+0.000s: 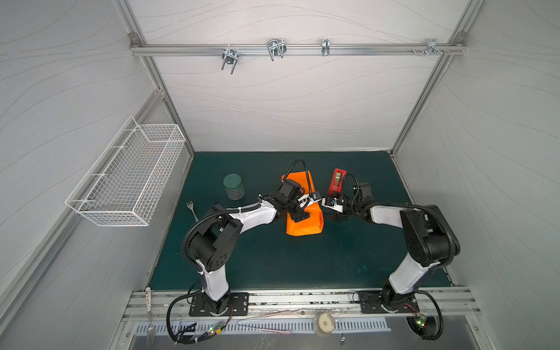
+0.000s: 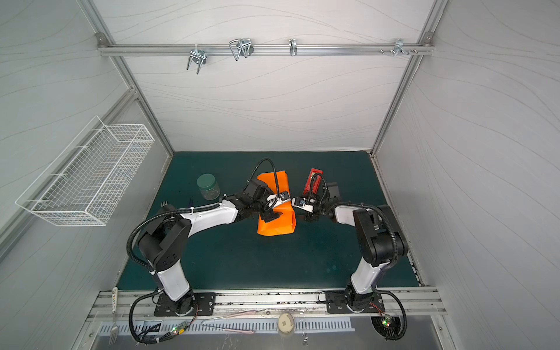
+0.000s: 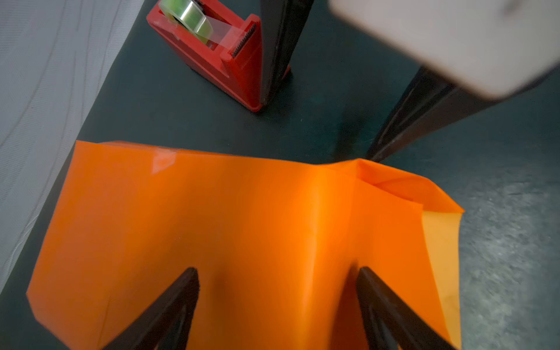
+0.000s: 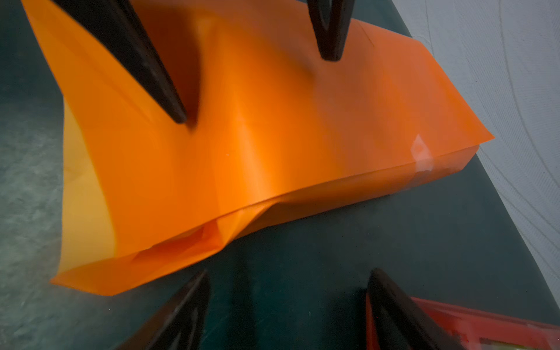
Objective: Wrap a gift box in wrapping paper
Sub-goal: Fold the wrapping paper for the gift box.
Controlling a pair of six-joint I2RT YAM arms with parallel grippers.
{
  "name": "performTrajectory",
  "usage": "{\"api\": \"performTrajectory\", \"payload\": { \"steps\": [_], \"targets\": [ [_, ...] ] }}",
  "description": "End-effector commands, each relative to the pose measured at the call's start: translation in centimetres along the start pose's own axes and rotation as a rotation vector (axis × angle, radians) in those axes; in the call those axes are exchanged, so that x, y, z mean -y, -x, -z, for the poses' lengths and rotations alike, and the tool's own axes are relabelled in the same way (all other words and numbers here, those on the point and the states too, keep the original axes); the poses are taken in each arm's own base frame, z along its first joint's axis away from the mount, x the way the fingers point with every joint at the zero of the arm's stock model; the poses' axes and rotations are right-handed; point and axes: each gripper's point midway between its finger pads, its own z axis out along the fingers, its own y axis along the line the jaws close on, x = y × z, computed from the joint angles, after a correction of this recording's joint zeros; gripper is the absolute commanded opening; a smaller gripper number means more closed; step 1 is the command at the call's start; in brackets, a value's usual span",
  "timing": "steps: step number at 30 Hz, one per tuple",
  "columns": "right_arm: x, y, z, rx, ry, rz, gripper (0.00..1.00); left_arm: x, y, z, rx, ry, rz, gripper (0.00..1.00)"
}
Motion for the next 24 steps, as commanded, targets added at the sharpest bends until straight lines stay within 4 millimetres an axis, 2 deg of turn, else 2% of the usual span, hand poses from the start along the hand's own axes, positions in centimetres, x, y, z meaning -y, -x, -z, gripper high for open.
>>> {"api": "performTrajectory", "payload": {
  "steps": [1,6,10,17,24],
  "targets": [
    [-0.7,0.7,0.3,0.028,0.027,0.014,0.83,0.6,-0.1,1.0,0.005,-0.017,-0.069,0.85],
    [-0.6,1.0,0.4,0.03,0.029,0.018,0.83,0.6,-1.6,0.7,-0.045,-0.016,-0.124,0.85],
    [-0.7,1.1,0.3,0.031,0.035,0.021,0.82,0.1,-2.7,-0.4,-0.072,0.022,-0.158,0.84],
    [-1.2,1.2,-0.1,0.027,0.052,0.037,0.82,-1.3,-3.0,-1.9,-0.07,0.104,-0.183,0.82],
    [-1.6,1.7,-0.7,0.038,0.06,0.053,0.81,-1.3,-4.1,-2.9,-0.076,0.167,-0.277,0.82]
  ]
}}
